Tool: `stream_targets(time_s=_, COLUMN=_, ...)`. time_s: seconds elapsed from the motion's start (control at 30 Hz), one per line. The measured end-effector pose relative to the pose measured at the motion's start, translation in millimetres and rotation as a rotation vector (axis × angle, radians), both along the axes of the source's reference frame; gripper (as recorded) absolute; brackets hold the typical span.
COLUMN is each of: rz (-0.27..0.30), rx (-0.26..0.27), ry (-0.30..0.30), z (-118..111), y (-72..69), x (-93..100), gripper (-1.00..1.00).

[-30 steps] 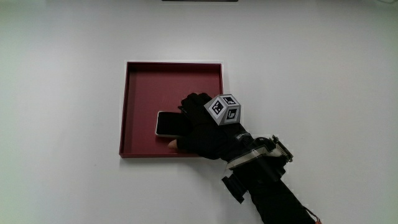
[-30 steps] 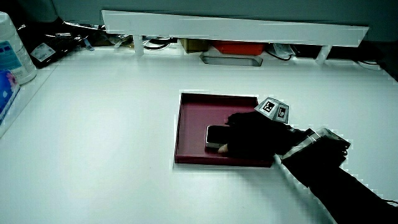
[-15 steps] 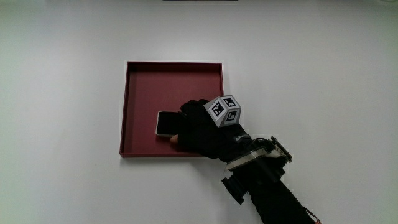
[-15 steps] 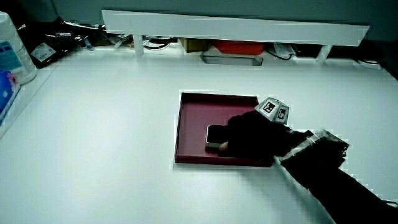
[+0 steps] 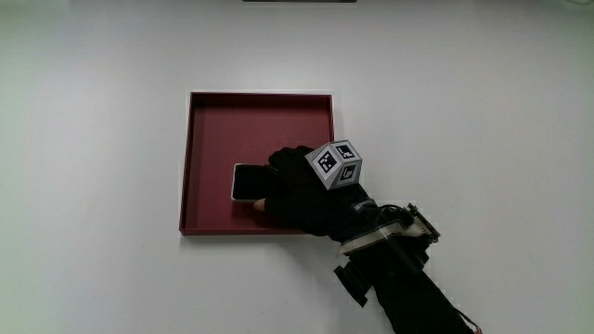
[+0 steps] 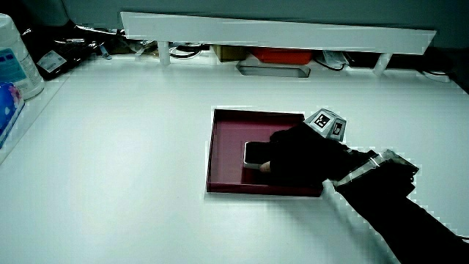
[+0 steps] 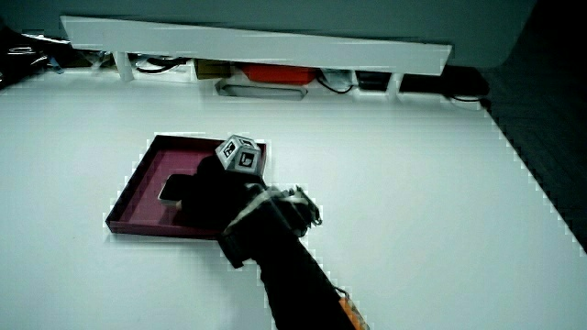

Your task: Pick eraser

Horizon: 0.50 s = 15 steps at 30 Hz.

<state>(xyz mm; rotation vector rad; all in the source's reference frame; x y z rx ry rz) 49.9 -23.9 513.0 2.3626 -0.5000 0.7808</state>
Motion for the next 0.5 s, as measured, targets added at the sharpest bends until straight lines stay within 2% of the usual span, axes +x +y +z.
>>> stream_targets(time_s=0.13, rz=0.001, rx=0.024, ry=-0.02, z=-15, y=-2.3, x=7.1, gripper=1.0)
stream_targets(time_s=0.2, rz=-0.005, rx=0.01, ry=-0.029, z=-22, y=-3.3, x=13.0, gripper=1.0)
stream_targets(time_s=0.33, rz=-0.006, rx=0.053, ry=-0.02, z=-45, y=-2.0, x=24.1, gripper=1.0)
stream_targets(time_s=0.37, rz=-0.045, rx=0.018, ry=-0.102, z=-52, y=-2.6, x=25.5, gripper=1.0)
stream_targets(time_s=0.5, rz=-0.029, rx=0.048, ry=-0.091, z=-72, y=0.1, x=37.6, gripper=1.0)
